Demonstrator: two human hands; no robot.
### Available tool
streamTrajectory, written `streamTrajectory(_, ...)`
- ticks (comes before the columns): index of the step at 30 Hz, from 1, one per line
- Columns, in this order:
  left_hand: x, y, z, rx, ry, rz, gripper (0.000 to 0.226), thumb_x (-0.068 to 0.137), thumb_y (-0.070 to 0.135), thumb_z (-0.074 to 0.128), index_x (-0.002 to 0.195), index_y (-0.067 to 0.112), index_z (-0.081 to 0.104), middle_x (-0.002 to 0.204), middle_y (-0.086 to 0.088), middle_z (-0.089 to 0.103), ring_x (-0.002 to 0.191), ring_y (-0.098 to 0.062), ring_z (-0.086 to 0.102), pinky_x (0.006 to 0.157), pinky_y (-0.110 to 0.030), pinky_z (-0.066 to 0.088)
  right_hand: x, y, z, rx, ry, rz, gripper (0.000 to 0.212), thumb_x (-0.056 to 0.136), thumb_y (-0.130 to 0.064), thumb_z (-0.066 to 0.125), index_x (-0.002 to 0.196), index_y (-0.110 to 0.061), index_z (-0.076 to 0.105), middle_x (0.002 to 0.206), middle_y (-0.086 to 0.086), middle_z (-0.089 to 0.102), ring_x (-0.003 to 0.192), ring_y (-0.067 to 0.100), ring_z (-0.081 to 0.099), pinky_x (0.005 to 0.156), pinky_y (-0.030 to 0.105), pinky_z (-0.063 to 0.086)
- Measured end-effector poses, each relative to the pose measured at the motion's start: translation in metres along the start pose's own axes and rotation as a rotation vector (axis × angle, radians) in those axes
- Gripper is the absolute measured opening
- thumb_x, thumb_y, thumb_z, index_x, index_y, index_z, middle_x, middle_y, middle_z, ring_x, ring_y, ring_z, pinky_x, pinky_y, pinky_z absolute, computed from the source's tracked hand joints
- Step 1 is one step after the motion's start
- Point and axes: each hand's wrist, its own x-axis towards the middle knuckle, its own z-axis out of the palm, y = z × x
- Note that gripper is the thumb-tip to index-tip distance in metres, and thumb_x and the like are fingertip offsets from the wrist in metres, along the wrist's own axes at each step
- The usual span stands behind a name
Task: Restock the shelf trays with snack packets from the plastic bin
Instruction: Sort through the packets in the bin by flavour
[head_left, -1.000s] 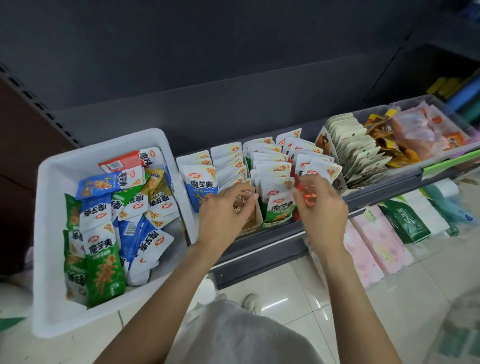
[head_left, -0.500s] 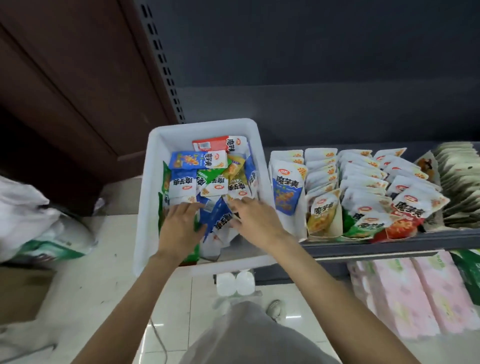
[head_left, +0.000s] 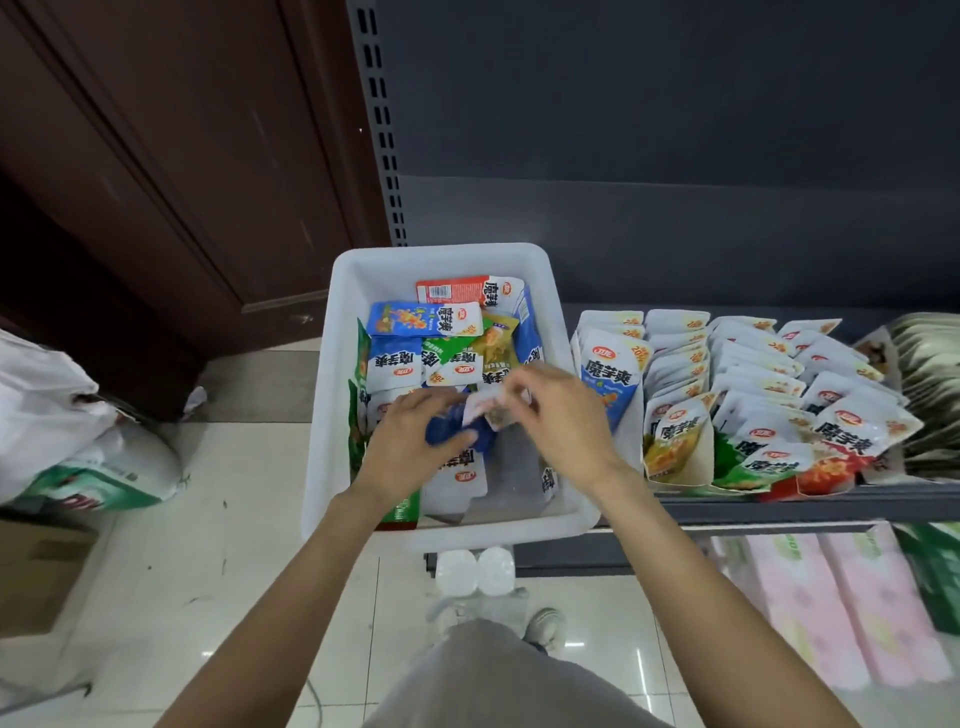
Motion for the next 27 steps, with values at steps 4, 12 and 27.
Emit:
streamTrajectory(4, 0.002, 0.042, -0.024, -0.56, 0.014, -0.086, 0.014, 0.092, 0.02, 0.057, 0.082, 0.019, 0.066, 0.083, 0.013, 0.066, 0.08, 0.001, 0.059, 0.071, -0.014, 0.045, 0.004, 0.011, -0.033, 0.488, 0.175, 0.251, 0.014, 0.092, -0.021, 0.06, 0.079, -0.019, 0.058, 0.061, -0.014, 0.055, 0.05, 0.001, 0.047, 0.047, 0.014, 0.03)
streamTrajectory(12, 0.019, 0.088, -0.021, -0.642, -0.15, -0.01, 0.008, 0.085, 0.01, 0.066, 0.084, 0.018, 0.067, 0.076, 0.013, 0.071, 0.076, 0.0, 0.066, 0.072, -0.014, 0.051, -0.013, 0.027, -0.071, 0.562, 0.296, 0.353, 0.009, 0.094, -0.022, 0.058, 0.088, -0.016, 0.059, 0.051, -0.009, 0.055, 0.039, 0.008, 0.048, 0.046, 0.028, 0.043)
streamTrajectory(27, 0.081, 0.121, 0.052, 0.093, 0.136, 0.33, 0.014, 0.08, 0.023, 0.073, 0.082, 0.011, 0.067, 0.088, -0.002, 0.07, 0.082, -0.018, 0.06, 0.066, -0.024, 0.039, -0.02, 0.083, -0.101, -0.175, 0.376, 0.083, 0.014, 0.097, -0.027, 0.053, 0.096, -0.016, 0.062, 0.06, 0.002, 0.063, 0.054, 0.022, 0.061, 0.049, 0.028, 0.044)
